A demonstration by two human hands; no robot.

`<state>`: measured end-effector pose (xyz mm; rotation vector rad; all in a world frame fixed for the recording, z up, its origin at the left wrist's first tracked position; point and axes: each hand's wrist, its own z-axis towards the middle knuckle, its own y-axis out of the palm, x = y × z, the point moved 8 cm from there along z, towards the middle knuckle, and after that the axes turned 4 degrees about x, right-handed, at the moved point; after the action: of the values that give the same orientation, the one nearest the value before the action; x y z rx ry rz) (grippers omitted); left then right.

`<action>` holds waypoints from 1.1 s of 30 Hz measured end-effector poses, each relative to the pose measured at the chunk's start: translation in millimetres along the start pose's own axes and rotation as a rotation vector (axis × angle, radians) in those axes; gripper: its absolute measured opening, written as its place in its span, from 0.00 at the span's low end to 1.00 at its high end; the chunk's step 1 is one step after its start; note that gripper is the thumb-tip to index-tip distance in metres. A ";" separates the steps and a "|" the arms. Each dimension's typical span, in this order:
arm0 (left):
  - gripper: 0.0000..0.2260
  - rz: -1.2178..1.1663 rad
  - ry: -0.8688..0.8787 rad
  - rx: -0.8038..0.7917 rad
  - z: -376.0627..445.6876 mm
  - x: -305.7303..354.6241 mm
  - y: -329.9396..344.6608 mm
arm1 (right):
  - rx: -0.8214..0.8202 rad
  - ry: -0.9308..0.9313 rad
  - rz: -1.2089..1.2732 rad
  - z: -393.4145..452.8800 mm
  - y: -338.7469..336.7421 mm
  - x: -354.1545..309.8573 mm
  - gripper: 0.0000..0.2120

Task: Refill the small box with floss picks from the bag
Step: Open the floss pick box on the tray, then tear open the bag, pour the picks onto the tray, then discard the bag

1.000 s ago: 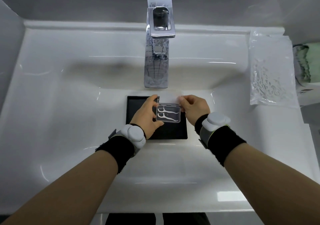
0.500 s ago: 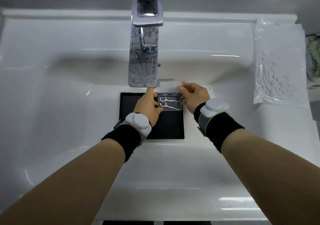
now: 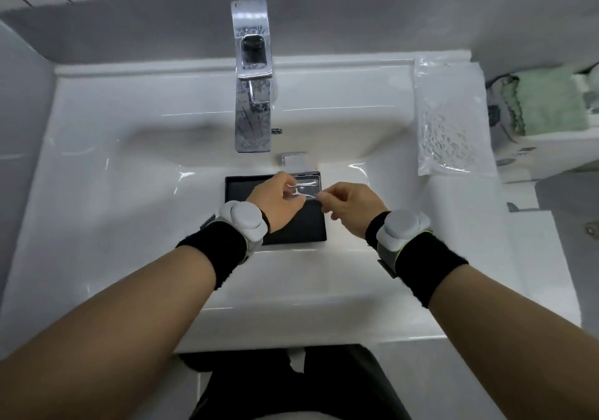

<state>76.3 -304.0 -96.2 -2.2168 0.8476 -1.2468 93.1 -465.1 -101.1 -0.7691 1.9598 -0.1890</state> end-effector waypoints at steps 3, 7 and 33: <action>0.14 0.029 0.049 -0.054 -14.7 31.9 3.4 | -0.015 -0.056 -0.050 -26.5 -17.7 -12.4 0.11; 0.09 0.089 0.137 -0.068 -25.5 78.2 9.9 | 0.021 -0.055 -0.062 -53.1 -54.1 -12.4 0.13; 0.34 0.136 0.027 0.154 70.6 236.1 97.4 | 0.373 0.039 -0.138 -38.3 -247.8 75.6 0.20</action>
<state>204.1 -532.3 -54.5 -1.9914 0.8674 -1.2365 144.8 -711.7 -29.7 -0.6552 1.8340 -0.6378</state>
